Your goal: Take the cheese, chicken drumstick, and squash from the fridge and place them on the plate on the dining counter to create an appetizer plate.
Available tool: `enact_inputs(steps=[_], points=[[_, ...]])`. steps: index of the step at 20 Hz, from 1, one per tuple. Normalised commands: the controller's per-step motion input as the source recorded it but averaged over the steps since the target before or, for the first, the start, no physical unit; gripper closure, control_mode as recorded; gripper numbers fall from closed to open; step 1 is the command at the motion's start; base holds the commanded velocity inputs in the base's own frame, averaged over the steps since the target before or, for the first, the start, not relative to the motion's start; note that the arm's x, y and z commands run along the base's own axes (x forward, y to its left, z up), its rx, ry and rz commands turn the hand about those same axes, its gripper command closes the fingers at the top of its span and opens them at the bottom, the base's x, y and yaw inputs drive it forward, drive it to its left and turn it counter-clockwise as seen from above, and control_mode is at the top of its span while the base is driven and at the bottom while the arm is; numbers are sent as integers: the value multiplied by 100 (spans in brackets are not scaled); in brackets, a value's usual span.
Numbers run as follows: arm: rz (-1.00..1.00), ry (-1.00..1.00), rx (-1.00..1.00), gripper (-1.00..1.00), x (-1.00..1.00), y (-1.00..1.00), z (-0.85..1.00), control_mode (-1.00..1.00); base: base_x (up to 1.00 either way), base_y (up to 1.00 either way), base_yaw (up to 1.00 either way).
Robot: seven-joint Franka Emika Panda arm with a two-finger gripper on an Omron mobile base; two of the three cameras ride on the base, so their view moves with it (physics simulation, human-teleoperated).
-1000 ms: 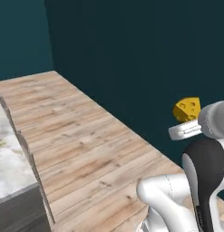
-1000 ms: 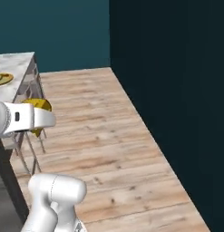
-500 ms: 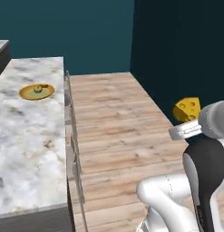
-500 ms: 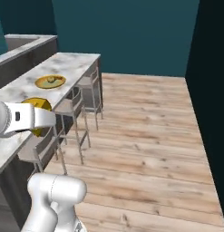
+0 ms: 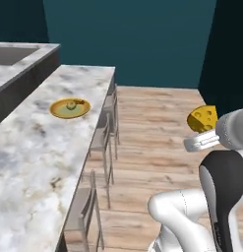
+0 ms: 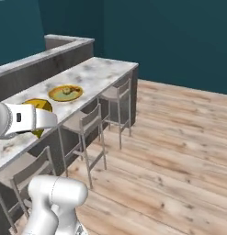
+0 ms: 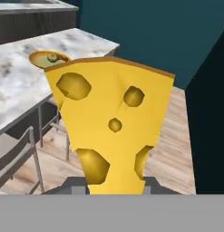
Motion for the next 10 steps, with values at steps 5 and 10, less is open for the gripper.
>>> enact_inputs(steps=[5,10], points=[[0,0,0,100,0,0,0,100,100,-74,50],[0,0,0,100,0,0,0,100,100,-72,51]])
